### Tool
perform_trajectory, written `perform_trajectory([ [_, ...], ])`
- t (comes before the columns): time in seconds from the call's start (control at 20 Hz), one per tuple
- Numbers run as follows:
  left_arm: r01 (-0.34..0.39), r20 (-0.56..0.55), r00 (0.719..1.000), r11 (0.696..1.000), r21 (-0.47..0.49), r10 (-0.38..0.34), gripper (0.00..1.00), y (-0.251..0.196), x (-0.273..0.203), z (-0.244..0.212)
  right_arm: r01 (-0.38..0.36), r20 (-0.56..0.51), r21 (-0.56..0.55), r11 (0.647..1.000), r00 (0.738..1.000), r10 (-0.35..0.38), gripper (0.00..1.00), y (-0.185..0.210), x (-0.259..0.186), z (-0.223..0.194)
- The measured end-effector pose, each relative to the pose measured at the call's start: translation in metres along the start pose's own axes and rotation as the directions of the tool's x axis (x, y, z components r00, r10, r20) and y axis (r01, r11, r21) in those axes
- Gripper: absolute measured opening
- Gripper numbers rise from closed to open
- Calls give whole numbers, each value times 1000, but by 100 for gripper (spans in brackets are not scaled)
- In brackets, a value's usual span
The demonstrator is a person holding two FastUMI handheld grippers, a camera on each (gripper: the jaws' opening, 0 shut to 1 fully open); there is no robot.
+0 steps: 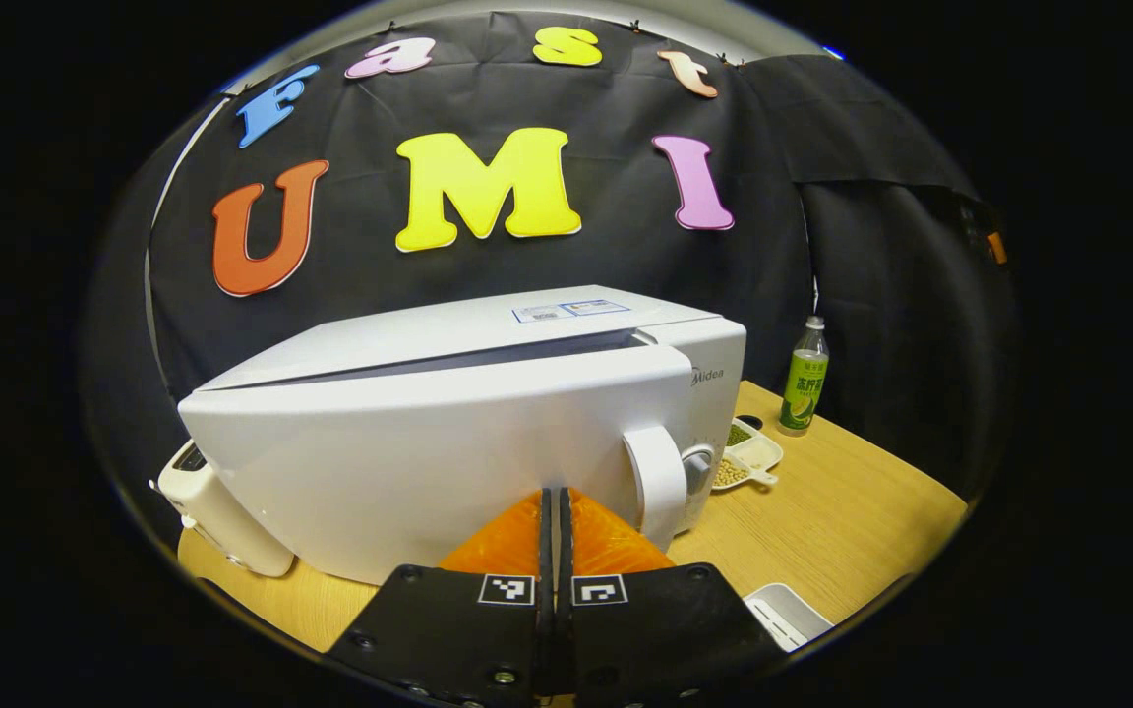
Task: Open the microwave oven with the left hand, put the food in, and close the microwave oven.
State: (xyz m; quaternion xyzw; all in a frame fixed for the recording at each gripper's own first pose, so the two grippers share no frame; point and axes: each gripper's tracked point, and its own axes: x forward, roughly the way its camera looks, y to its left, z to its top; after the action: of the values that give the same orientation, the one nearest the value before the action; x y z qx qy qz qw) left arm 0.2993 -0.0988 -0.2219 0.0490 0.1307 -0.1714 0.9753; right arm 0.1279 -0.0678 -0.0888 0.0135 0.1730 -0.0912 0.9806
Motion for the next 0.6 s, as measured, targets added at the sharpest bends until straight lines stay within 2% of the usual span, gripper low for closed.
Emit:
perform_trajectory([
  [0.1,-9,-5,1000,1000,-2,9,0,-1,9,1,10,-15,8,1000,1000,-10,92,-6,4,-3],
  [0.15,-12,-8,1000,1000,-7,12,0,-2,11,0,13,-21,14,1000,1000,-13,99,-7,5,-5],
  [0.2,-18,-13,1000,1000,-14,18,0,-2,12,0,15,-24,17,1000,1000,-14,92,-8,6,-5],
  [0.25,-18,-10,1000,1000,-17,18,0,-2,11,1,16,-26,17,1000,1000,-15,99,-9,6,-5],
  [0.35,-18,-5,1000,1000,-15,18,0,-2,11,0,12,-31,18,1000,999,-11,99,-8,9,-6],
  [0.4,-22,-8,1000,1000,-18,22,0,-3,11,0,9,-34,18,1000,999,-8,92,-6,11,-6],
  [0.45,-24,-10,1000,1000,-20,24,0,-3,11,1,6,-35,18,1000,999,-6,99,-5,11,-5],
  [0.6,-26,-12,1000,999,-28,26,0,-3,11,1,-6,-26,19,1000,1000,7,99,3,8,-2],
])
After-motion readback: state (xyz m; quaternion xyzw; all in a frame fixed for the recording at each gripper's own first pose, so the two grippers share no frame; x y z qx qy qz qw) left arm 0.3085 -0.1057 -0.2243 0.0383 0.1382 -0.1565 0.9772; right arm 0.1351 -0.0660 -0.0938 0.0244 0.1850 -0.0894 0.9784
